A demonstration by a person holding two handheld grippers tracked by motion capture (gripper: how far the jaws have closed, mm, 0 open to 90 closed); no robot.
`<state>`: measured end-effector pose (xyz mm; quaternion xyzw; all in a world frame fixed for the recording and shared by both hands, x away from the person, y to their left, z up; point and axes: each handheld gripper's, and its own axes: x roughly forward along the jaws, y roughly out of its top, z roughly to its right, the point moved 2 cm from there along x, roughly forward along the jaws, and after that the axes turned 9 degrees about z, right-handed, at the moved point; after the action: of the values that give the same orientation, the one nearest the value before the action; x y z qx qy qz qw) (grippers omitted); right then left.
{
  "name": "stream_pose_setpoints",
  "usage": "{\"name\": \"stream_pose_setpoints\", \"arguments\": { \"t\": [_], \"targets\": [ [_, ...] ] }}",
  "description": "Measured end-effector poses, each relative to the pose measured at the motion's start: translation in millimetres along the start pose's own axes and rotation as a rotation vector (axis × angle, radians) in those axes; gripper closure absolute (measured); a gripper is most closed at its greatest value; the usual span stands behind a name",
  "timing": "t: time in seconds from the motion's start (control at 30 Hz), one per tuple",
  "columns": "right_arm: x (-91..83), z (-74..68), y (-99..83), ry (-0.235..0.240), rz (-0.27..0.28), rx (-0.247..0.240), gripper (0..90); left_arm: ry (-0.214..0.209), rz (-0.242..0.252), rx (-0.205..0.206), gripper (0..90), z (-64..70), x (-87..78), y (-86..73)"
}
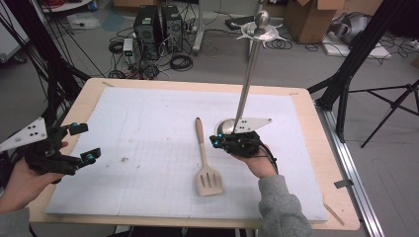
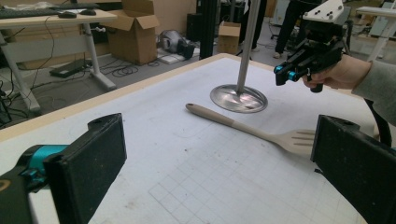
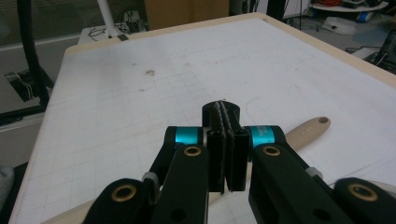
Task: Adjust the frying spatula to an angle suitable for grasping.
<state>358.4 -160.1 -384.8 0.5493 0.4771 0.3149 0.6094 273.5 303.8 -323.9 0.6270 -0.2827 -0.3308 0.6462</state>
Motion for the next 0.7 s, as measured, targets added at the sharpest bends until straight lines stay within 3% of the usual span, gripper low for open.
{"name": "stream_pose_setpoints", "arguments": {
  "t": [0.13, 0.33, 0.7],
  "targets": [
    [1.7, 3.4, -1.2, 0.021, 0.016, -0.002, 89.6, 0.004, -0.006, 0.002, 3.9, 0.3, -1.0, -1.0],
    [5.1, 8.9, -2.7, 0.017, 0.018, 0.006, 89.6, 0.004, -0.011, 0.000, 3.9, 1.3, -1.8, -2.5],
    [30.2, 12.2, -10.6, 0.031, -0.085, -0.027, 89.6, 0.007, -0.017, 0.001, 3.9, 1.5, -2.8, -3.8]
  ]
}}
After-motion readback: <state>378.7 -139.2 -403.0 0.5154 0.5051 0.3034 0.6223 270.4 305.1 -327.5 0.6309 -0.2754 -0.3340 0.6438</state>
